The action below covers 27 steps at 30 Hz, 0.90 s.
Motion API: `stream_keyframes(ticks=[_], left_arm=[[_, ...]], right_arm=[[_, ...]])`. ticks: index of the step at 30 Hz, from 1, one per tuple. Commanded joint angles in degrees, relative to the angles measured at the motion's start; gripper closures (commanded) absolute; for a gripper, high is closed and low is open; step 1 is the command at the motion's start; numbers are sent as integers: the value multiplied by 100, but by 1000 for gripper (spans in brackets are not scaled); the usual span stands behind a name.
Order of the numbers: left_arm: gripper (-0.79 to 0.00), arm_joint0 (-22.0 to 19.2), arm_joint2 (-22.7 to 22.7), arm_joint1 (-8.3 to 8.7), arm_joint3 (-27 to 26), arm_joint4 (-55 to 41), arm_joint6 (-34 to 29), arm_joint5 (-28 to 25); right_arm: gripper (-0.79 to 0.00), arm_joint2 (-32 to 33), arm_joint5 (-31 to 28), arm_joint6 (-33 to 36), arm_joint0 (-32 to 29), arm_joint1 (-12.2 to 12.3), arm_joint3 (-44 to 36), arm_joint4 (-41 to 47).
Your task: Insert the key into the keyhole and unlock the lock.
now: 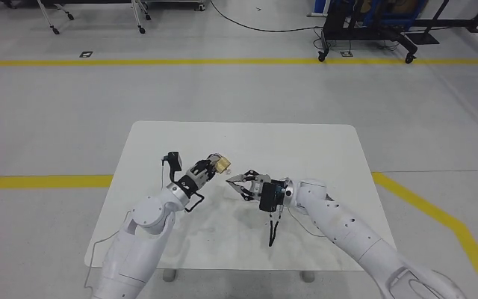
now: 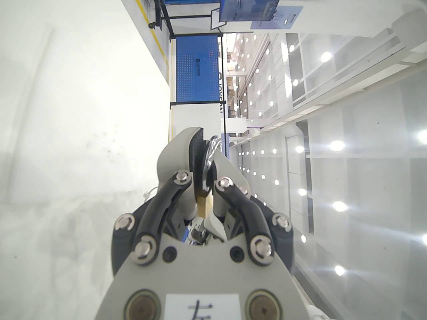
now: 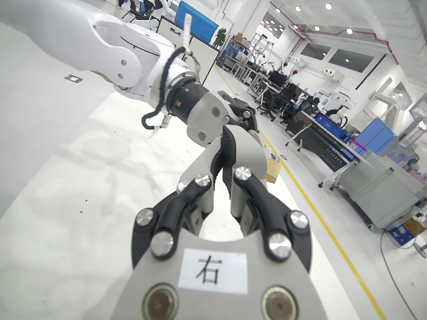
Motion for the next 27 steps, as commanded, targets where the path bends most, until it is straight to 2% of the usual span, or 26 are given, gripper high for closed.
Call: stream_keyframes(ticks=[1, 3, 6, 10, 17, 21, 27], left_arm=[[0, 22, 9, -13, -12, -35, 171, -67], [0, 39, 24, -24, -21, -38, 302, -143], [0, 57, 76, -36, -14, 123, 480, -259], [0, 58, 166, -47, 29, 421, 676, -337], [0, 3, 244, -68, 105, 572, 791, -312], [0, -2, 257, -73, 124, 617, 791, -318], [0, -8, 282, -79, 148, 676, 749, -331]], right_arm=[[-357, 69, 429, -194, -103, 40, -67, -232], [-366, 205, 1105, -145, -232, 93, -131, -560], [-308, 398, 2186, 462, -524, 168, -400, -1145], [-246, 578, 2782, 1215, -866, 253, -918, -1733], [-249, 636, 2523, 2103, -1002, 283, -1393, -2159], [-274, 604, 2445, 2261, -954, 249, -1404, -2152], [-246, 545, 2334, 2483, -842, 191, -1329, -2159]])
